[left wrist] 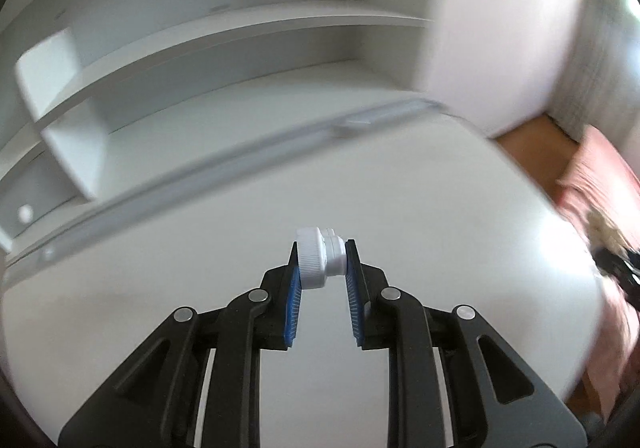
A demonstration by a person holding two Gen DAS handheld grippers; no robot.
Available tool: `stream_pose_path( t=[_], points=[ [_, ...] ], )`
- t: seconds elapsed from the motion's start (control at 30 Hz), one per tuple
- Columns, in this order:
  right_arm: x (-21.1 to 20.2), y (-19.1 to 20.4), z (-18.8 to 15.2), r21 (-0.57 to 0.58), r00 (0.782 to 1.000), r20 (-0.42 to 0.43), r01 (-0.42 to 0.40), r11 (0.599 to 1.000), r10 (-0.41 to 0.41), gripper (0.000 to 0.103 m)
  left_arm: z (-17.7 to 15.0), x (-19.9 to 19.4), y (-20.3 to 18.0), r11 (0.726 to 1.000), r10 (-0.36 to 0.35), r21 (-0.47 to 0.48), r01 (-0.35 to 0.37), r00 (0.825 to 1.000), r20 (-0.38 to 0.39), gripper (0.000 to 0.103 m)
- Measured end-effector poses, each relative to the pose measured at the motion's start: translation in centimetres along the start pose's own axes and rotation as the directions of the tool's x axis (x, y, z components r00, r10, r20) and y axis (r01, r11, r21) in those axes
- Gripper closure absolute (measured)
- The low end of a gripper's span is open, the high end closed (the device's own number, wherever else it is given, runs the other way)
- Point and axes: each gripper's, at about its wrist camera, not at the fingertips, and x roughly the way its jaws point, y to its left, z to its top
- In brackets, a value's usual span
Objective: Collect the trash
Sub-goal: 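Carry the snack and bottle cap over the black bin, then open both grippers to drop the snack and cap into the bin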
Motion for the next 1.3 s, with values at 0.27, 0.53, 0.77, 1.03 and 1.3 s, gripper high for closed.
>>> stream_pose_path(
  t=[0.27, 0.53, 0.77, 1.03, 1.3],
  points=[
    [-5.5, -14.3, -7.8, 0.214, 0.974, -0.012, 0.225, 0.95, -0.228, 0.068, -4.8, -2.7, -18.3, 0.934, -0.285, 0.219, 0.282, 0.958, -0.022, 0.083],
    [-7.0, -24.2, -17.4, 0.372, 0.926, -0.164, 0.376, 0.848, -0.339, 0.068, -10.9, -2.5, -33.7, 0.775, -0.449, 0.429, 0.465, 0.882, -0.145, 0.083],
    [-4.5, -29.9, -25.1, 0.43, 0.888, -0.336, 0.442, 0.787, -0.315, 0.068, -15.8, 1.1, -42.0, 0.691, -0.47, 0.489, 0.533, 0.844, -0.257, 0.083],
    [-1.3, -32.4, -28.5, 0.466, 0.884, -0.402, 0.421, 0.778, -0.238, 0.067, -18.5, 3.3, -44.1, 0.67, -0.438, 0.497, 0.551, 0.835, -0.334, 0.083],
    [-1.0, -32.4, -27.9, 0.469, 0.896, -0.379, 0.403, 0.786, -0.234, 0.052, -19.8, 5.4, -45.7, 0.674, -0.392, 0.495, 0.548, 0.833, -0.39, 0.083]
  ],
)
